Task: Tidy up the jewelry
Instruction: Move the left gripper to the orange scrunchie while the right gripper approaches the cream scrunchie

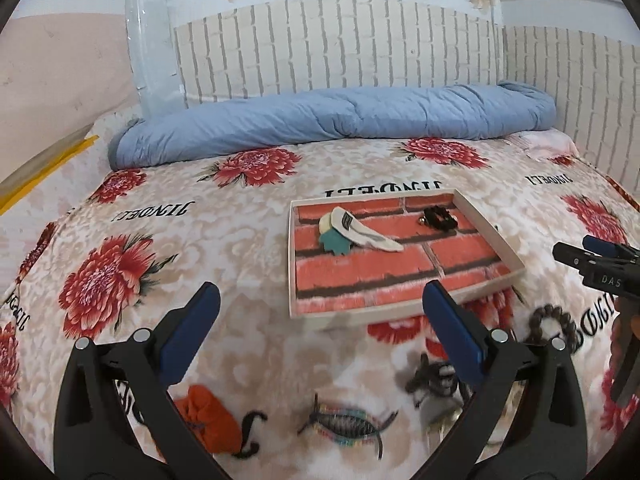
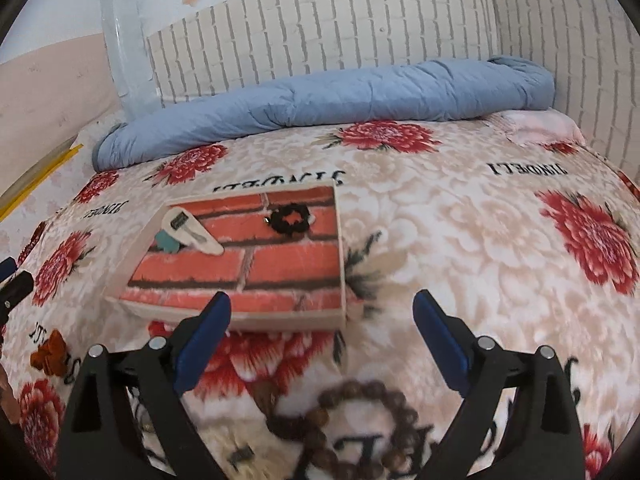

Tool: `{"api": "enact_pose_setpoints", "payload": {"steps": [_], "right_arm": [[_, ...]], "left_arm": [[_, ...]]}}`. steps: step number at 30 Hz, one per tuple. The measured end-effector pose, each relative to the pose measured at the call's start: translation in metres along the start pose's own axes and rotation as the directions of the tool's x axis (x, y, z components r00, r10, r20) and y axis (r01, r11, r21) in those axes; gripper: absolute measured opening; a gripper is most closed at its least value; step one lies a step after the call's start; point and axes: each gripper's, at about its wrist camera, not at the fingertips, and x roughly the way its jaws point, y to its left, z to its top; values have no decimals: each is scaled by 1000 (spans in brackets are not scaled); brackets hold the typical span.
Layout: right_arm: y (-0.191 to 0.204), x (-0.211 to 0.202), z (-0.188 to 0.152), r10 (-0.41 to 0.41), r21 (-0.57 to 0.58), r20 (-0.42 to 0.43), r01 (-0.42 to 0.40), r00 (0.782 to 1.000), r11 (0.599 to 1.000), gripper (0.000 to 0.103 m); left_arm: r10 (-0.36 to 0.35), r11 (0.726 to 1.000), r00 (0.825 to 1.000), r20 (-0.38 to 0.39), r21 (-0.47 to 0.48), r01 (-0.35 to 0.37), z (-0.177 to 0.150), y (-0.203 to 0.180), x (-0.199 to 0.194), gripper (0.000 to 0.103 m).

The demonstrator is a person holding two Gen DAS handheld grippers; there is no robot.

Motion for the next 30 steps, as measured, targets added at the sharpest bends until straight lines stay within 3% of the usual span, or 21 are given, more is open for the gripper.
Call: {"api": "enact_pose_setpoints", "payload": {"steps": [14, 20, 30], "right_arm": [[-32, -24, -64, -125, -50, 30, 127, 992, 991, 90], [-37, -22, -72, -145, -48, 37, 146, 989, 988, 90], [-46, -9, -77, -172, -44, -10, 172, 985, 984, 90]], "left_arm": [[-21, 997, 998, -64, -78, 16, -69, 25, 6, 98], [36, 997, 997, -65, -70, -41, -75, 52, 8, 98], [21, 989, 992, -124, -144, -39, -90, 91, 22, 98]]}}
